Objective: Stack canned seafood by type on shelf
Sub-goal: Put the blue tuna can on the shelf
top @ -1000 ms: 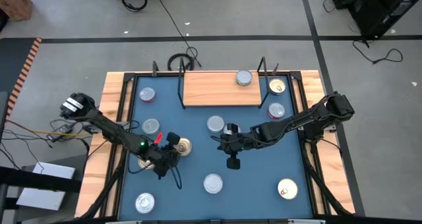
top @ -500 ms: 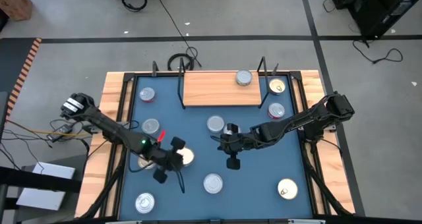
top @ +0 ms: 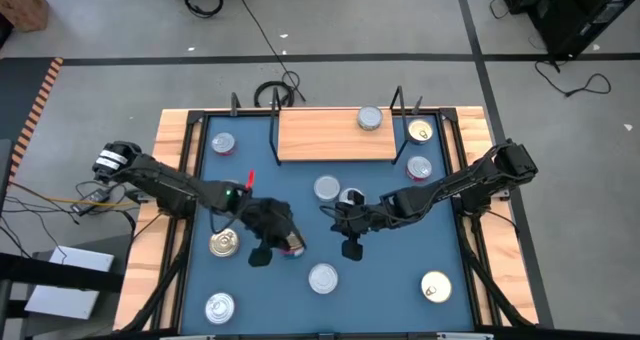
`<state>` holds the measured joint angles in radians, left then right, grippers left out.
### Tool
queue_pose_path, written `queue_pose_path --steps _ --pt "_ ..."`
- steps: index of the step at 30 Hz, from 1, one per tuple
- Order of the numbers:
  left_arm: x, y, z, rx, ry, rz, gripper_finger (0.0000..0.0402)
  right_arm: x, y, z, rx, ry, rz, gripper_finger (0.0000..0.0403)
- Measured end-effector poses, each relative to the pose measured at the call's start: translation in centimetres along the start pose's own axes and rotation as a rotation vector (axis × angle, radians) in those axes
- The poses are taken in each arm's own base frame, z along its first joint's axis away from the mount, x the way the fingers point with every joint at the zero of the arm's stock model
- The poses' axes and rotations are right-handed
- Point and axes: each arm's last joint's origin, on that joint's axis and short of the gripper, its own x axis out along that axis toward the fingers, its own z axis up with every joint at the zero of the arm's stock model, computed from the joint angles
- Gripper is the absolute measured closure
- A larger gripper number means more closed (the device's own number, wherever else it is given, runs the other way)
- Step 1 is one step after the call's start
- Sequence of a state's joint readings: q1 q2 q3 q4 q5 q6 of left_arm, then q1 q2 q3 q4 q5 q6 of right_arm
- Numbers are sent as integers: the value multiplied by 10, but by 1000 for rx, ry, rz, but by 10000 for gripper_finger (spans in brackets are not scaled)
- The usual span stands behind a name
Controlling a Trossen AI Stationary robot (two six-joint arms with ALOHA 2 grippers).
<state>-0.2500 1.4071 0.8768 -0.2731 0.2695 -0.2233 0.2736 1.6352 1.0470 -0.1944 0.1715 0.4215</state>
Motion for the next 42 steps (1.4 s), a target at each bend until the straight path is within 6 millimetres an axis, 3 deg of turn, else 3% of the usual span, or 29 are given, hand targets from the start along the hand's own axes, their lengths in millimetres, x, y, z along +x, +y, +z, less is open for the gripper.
queue_pose_path --steps 8,13,20,32,42 --pt "0 15 5 -147 -80 -99 401 0 1 0 33 6 13 392" --pt "15 28 -20 -278 -112 -181 401 0 1 -1 55 7 13 392" --pt "20 37 -41 -334 -175 -187 401 0 1 0 57 2 19 392" --pt "19 43 -44 -321 -194 -153 400 0 1 0 58 1 20 392" --pt "18 47 -44 -260 -198 -114 357 0 1 1 56 0 21 392"
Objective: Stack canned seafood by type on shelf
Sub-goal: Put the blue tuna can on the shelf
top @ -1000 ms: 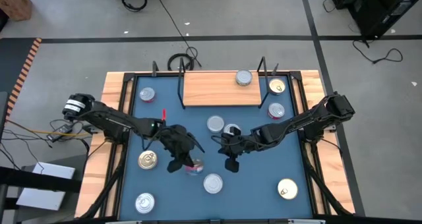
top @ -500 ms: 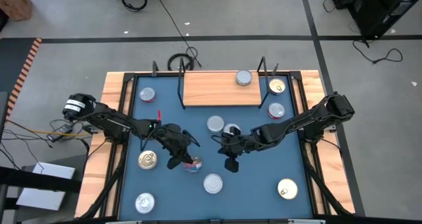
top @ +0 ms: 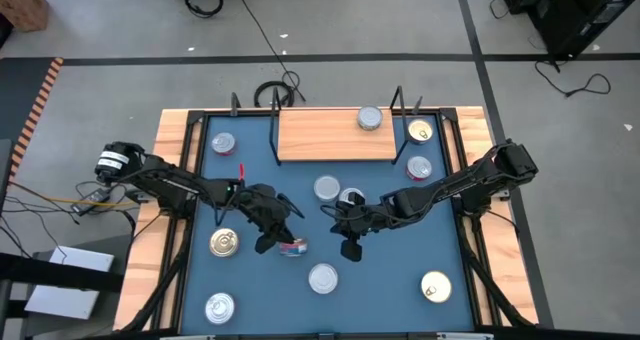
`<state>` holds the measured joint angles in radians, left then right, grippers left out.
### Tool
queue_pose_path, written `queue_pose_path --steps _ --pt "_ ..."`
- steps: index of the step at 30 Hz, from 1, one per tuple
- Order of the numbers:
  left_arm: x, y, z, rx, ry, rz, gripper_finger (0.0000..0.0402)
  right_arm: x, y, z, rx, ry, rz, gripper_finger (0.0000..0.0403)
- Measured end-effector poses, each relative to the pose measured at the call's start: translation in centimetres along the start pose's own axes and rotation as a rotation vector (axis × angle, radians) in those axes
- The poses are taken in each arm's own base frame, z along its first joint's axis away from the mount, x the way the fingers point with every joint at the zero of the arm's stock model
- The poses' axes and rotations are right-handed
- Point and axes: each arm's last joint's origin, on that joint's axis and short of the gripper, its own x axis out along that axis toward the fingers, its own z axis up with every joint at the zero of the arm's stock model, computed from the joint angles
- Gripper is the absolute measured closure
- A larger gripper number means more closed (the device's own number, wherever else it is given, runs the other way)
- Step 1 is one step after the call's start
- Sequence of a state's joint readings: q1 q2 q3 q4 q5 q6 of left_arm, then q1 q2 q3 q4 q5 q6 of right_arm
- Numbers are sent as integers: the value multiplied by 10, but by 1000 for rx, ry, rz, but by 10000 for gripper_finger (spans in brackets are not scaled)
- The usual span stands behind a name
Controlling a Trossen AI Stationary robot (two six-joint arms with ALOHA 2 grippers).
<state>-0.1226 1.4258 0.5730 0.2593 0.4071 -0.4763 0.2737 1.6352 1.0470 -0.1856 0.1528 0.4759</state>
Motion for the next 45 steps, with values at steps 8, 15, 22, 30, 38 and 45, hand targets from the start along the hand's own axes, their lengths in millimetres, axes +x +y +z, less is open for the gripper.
queue_pose_path --steps 8,15,22,30,38,45 --pt "0 -3 7 114 -24 22 305 0 0 0 -6 0 0 392" --pt "0 -8 17 213 -53 25 256 0 0 0 -7 0 -1 390" --pt "-8 -19 30 344 12 72 210 0 0 0 -8 0 -1 390" --pt "-5 -48 31 513 126 188 154 0 0 -1 -9 7 -5 386" --pt "1 -65 18 595 134 329 108 0 0 -1 -9 8 -6 389" --pt "5 -68 14 645 142 373 96 0 -1 -1 -10 8 -6 384"
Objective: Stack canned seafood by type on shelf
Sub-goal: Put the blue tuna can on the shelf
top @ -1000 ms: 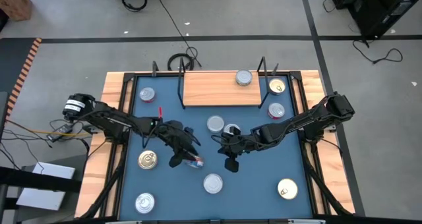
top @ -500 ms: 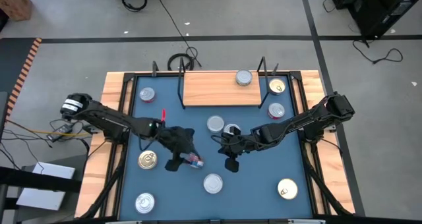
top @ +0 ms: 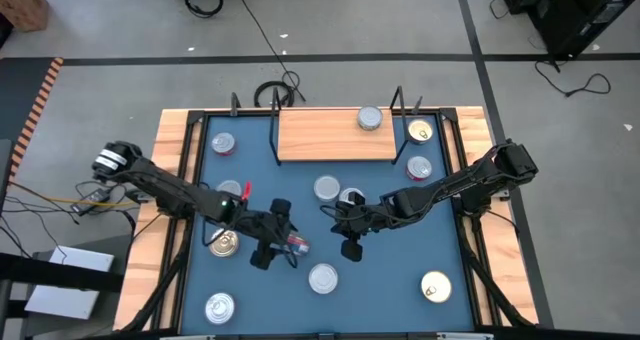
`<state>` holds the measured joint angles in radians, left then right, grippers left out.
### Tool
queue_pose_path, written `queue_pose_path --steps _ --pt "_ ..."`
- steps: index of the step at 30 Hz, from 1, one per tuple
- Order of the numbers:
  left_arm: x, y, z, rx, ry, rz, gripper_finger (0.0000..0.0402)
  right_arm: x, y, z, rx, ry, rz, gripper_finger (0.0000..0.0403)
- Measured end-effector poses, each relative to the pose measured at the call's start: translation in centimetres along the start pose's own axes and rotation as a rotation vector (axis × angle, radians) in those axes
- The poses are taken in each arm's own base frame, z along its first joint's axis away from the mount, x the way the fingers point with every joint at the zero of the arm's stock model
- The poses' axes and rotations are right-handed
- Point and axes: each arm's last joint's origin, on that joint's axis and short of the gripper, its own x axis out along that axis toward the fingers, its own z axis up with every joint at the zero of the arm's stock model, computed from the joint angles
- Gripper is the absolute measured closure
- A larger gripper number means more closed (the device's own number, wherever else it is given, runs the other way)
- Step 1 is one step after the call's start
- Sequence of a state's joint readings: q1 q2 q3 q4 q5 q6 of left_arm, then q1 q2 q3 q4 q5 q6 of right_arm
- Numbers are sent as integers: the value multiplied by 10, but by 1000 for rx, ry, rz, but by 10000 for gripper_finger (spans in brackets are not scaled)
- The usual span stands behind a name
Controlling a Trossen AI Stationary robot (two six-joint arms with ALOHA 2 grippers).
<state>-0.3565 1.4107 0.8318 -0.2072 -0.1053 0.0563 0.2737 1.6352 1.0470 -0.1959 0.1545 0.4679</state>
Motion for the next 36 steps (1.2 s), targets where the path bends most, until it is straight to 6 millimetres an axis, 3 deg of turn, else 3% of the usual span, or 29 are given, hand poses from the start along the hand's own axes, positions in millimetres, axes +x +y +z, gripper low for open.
queue_pose_path --steps 8,23,36 --pt "18 -2 -8 37 64 11 96 0 0 0 -23 0 0 390" --pt "18 -3 -6 35 51 -14 115 0 0 0 -26 0 0 390" --pt "31 -5 -7 36 94 -35 120 0 0 0 -26 1 0 390"
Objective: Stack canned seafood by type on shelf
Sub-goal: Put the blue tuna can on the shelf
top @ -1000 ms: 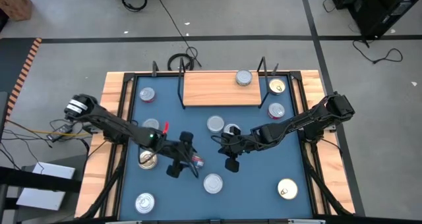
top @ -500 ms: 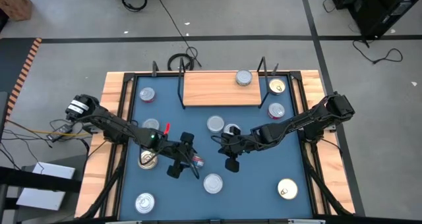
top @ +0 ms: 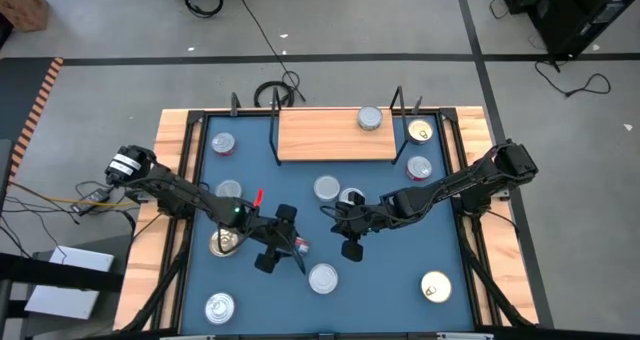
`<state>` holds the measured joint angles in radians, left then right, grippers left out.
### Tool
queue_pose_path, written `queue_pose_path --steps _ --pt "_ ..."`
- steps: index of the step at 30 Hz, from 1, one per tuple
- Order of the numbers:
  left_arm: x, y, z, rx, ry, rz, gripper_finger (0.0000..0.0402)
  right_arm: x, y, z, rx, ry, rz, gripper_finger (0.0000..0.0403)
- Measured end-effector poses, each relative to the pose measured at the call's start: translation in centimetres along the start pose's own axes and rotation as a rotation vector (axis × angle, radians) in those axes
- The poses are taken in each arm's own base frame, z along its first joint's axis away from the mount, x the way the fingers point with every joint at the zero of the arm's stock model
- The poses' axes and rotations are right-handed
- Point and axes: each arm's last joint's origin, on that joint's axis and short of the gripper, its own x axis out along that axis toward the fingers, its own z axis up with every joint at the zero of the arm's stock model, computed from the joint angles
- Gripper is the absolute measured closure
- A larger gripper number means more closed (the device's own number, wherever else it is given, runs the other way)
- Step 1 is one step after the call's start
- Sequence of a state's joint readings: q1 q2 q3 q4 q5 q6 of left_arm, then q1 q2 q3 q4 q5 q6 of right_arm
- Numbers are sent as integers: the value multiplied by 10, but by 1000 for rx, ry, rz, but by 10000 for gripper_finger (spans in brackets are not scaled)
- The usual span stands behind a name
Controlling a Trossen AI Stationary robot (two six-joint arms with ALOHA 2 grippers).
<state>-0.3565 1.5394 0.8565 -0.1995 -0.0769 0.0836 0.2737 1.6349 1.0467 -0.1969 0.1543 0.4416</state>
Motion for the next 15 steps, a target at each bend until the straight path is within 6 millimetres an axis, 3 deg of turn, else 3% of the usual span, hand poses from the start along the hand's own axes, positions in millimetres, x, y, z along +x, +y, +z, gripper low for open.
queue_pose_path --steps 11,15 --pt "0 0 2 15 5 -3 187 0 0 0 0 0 1 385" --pt "0 0 2 16 6 -3 194 0 0 0 -5 -1 0 389"
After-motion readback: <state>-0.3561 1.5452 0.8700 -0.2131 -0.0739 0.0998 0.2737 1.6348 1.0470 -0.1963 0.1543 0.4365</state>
